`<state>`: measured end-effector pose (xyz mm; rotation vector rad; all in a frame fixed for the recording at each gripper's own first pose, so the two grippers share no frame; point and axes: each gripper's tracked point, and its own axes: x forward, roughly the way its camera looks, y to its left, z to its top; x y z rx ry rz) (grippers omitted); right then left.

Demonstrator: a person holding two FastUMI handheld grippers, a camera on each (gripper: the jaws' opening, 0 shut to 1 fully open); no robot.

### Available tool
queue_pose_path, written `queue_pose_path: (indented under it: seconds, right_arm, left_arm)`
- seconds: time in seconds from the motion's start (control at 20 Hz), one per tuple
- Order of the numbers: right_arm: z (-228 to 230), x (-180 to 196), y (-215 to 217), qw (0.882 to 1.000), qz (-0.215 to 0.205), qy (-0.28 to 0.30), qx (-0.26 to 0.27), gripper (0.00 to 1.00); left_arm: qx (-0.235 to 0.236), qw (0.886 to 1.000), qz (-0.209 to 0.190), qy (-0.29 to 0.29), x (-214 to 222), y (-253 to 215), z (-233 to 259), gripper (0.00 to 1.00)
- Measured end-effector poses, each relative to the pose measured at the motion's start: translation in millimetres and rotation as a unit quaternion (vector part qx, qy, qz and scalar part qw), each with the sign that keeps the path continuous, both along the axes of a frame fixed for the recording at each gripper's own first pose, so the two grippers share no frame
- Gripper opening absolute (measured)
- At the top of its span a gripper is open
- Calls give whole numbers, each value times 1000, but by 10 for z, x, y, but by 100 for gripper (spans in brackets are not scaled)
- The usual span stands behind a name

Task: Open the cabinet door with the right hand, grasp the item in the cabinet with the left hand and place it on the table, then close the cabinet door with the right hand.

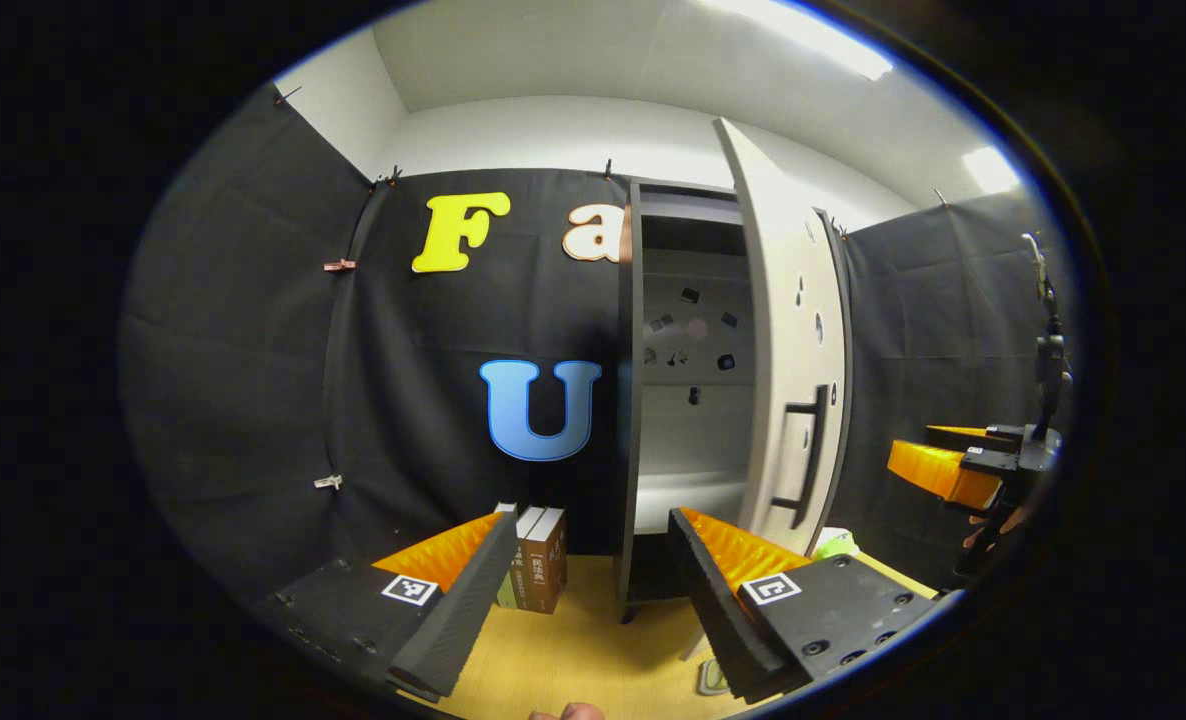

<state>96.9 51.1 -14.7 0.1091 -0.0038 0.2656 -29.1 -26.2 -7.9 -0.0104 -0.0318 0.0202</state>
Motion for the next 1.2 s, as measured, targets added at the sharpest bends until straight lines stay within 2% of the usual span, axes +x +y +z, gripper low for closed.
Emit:
queue_pose_path:
  seconds: [1.2]
  right_arm:
    - [-6,-84,-679,998,-66,-3,-11,95]
  left_arm:
    - [15,1000,-23,3,46,-332,-24,95]
